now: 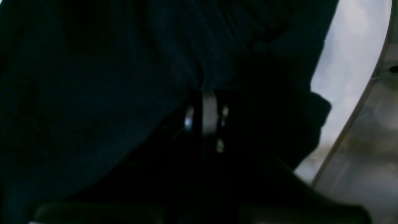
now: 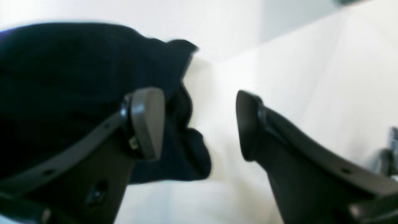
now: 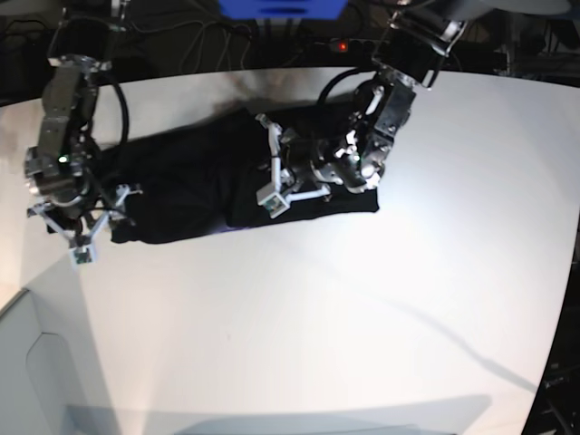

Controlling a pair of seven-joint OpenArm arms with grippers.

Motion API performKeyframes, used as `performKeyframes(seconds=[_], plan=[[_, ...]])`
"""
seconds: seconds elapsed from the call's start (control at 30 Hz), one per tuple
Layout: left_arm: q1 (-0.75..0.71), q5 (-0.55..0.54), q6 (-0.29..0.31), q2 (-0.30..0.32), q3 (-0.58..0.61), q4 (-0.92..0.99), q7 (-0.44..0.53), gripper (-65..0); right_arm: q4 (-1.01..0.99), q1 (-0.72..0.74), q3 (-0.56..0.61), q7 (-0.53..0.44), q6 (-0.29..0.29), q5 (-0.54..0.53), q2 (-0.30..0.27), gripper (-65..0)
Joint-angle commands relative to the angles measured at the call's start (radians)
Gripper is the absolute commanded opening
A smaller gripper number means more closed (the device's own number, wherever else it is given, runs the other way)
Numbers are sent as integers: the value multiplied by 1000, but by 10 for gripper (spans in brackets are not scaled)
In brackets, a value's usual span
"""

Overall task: Fold the T-shirt properly
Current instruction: 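Grasp the strip's other end with the right gripper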

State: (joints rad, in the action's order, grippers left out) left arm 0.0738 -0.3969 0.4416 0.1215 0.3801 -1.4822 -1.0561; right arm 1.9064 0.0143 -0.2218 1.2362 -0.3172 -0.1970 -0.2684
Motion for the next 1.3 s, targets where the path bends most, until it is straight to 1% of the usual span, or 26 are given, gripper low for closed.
performKeyframes(seconds=[0.0, 0.1, 0.17, 0.27, 0.37, 0.43, 0.5, 0.57, 0.87, 0.97, 1.1, 1.2, 1.27], plan=[[7, 71, -19, 14, -5, -1, -49, -615, 17, 25, -38, 6, -9, -71, -29, -275], [16, 66, -19, 19, -5, -1, -49, -615, 15, 25, -141, 72, -9, -327, -67, -275], [17, 71, -19, 19, -5, 1, -49, -615, -18, 25, -178, 103, -9, -468, -85, -275], [17, 71, -19, 19, -5, 1, -49, -615, -140, 25, -207, 129, -9, -655, -108, -276], [17, 69, -19, 19, -5, 1, -49, -615, -327, 25, -213, 127, -9, -803, -133, -277], [17, 68, -19, 19, -5, 1, -49, -615, -440, 42, -212, 126, -9, -862, -141, -277], [17, 68, -19, 19, -5, 1, -49, -615, -517, 62, -209, 126, -9, -875, -144, -277], [17, 66, -19, 19, -5, 1, -49, -615, -552, 69, -209, 126, -9, -875, -145, -277], [14, 65, -19, 19, -5, -1, -49, -615, -558, 95, -202, 121, -9, -870, -144, -277], [14, 65, -19, 19, -5, -1, -49, -615, -560, 92, -199, 86, -9, -867, -145, -277], [14, 65, -19, 16, -5, -1, -49, -615, -560, 94, -156, 50, -9, -798, -148, -277], [14, 65, -19, 16, -5, -1, -49, -615, -560, 94, -136, 23, -9, -743, -141, -277], [14, 63, -19, 16, -5, -1, -49, -615, -560, 92, -116, 0, -9, -727, -131, -277]])
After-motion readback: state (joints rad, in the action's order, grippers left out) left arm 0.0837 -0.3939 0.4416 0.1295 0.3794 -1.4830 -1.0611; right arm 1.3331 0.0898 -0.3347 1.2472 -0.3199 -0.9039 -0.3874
